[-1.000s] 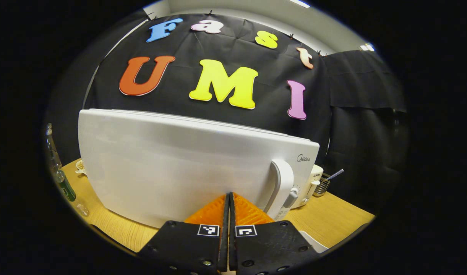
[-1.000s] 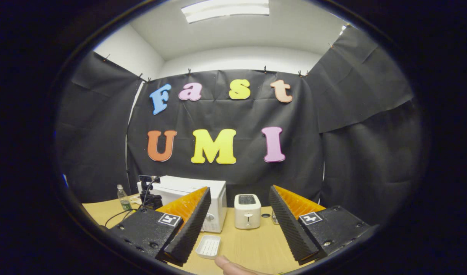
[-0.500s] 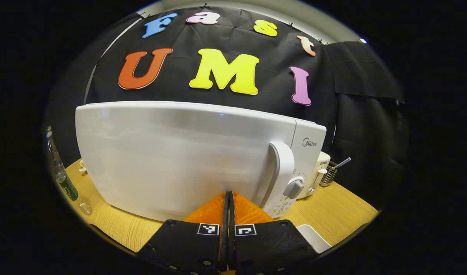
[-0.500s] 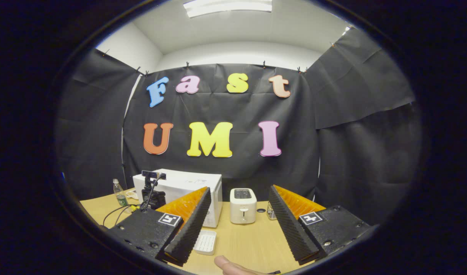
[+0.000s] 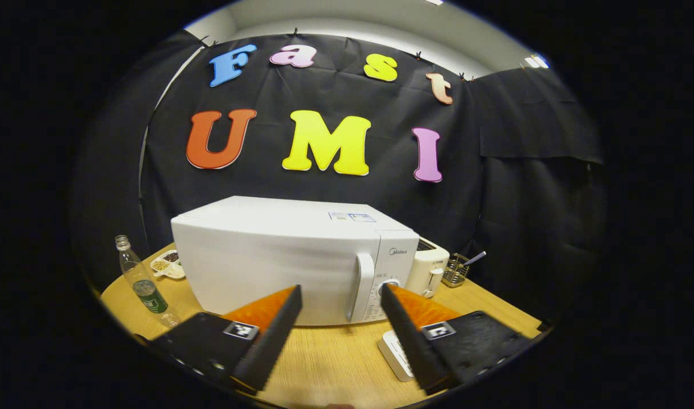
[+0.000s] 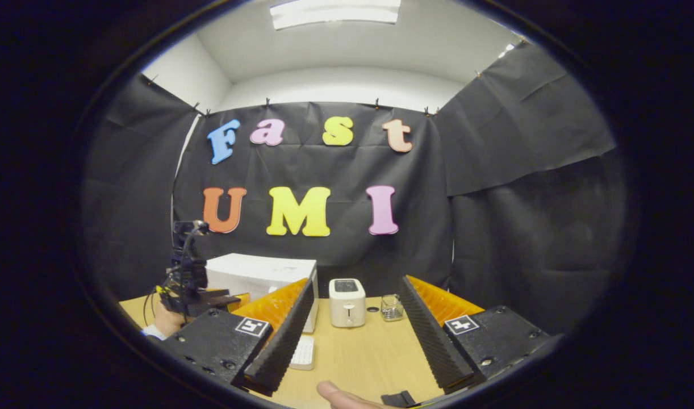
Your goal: Open the microwave oven with the left hand, put the food in, and close the microwave oven.
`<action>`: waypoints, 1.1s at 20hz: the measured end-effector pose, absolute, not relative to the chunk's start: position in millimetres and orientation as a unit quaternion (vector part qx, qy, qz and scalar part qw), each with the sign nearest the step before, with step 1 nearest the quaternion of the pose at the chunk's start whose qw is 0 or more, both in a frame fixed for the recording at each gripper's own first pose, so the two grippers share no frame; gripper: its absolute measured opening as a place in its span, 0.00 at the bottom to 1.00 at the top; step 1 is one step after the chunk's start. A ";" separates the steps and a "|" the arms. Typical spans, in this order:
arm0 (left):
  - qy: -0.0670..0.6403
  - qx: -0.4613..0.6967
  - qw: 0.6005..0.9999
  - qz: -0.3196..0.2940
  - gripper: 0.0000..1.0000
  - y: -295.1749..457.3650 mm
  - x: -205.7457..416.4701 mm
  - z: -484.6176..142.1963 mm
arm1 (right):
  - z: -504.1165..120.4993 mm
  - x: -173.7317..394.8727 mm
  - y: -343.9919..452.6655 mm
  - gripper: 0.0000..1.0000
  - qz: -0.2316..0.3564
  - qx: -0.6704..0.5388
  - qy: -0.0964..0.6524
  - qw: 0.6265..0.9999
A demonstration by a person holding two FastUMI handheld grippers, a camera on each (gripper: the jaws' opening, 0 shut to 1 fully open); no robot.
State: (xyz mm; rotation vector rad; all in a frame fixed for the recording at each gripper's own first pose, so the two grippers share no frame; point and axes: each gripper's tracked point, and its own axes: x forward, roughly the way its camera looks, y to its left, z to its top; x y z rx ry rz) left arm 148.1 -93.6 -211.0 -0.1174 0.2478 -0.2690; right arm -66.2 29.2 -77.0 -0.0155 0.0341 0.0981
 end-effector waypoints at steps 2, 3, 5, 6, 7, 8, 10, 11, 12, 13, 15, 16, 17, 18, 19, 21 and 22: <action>0.112 -0.073 0.982 -0.131 0.93 -83.8 124.0 -180.3 | -71.3 -72.3 31.7 0.97 0.047 -0.016 0.014 0.999; 0.108 -0.071 0.984 -0.125 0.93 -75.7 111.1 -166.6 | -69.8 -74.2 32.9 0.97 0.047 -0.019 0.013 0.999; 0.102 -0.052 0.987 -0.109 0.93 -58.9 87.0 -143.7 | -65.2 -78.7 37.2 0.97 0.048 -0.018 0.008 0.999; 0.099 -0.042 0.989 -0.106 0.93 -53.5 73.7 -133.5 | -64.1 -80.0 39.8 0.97 0.050 -0.018 0.008 0.999; 0.095 -0.032 0.989 -0.105 0.93 -49.8 61.9 -124.4 | -65.4 -80.8 42.8 0.97 0.052 -0.018 0.010 0.998; 0.093 -0.021 0.990 -0.104 0.93 -46.4 49.7 -115.2 | -66.1 -82.1 45.4 0.97 0.054 -0.016 0.012 0.998; 0.085 -0.001 0.991 -0.102 0.93 -39.4 28.1 -100.0 | -65.2 -84.7 51.2 0.97 0.060 -0.012 0.012 0.998; 0.080 0.004 0.992 -0.097 0.93 -34.9 17.8 -93.6 | -65.4 -86.2 52.2 0.97 0.063 -0.010 0.012 0.998; 0.076 0.006 0.993 -0.094 0.93 -31.9 7.1 -87.8 | -65.0 -86.9 53.1 0.97 0.063 -0.010 0.011 0.998; 0.069 0.006 0.994 -0.090 0.93 -28.3 -4.0 -82.4 | -65.6 -87.2 52.3 0.97 0.062 -0.010 0.011 0.998; 0.047 0.007 0.996 -0.072 0.94 -17.8 -23.4 -68.9 | -65.3 -89.0 49.9 0.97 0.058 -0.007 0.012 0.998; 0.036 0.007 0.998 -0.059 0.94 -10.4 -30.6 -65.1 | -65.6 -90.0 49.8 0.97 0.058 -0.006 0.012 0.998; 0.027 0.006 0.998 -0.048 0.94 -4.3 -39.5 -63.6 | -65.8 -89.9 50.4 0.97 0.058 -0.004 0.012 0.998; 0.021 0.003 0.999 -0.035 0.94 1.8 -48.6 -63.5 | -66.2 -89.8 50.0 0.97 0.057 -0.002 0.012 0.998; 0.014 -0.004 1.000 -0.025 0.94 8.0 -56.3 -61.9 | -68.2 -89.5 49.9 0.97 0.057 -0.001 0.012 0.998; 0.007 -0.018 1.000 -0.020 0.93 13.3 -66.0 -59.8 | -71.6 -88.0 50.4 0.97 0.055 0.003 0.017 0.998; 0.007 -0.021 1.000 -0.019 0.93 14.6 -67.9 -61.5 | -71.9 -89.4 48.7 0.97 0.052 0.012 0.018 0.998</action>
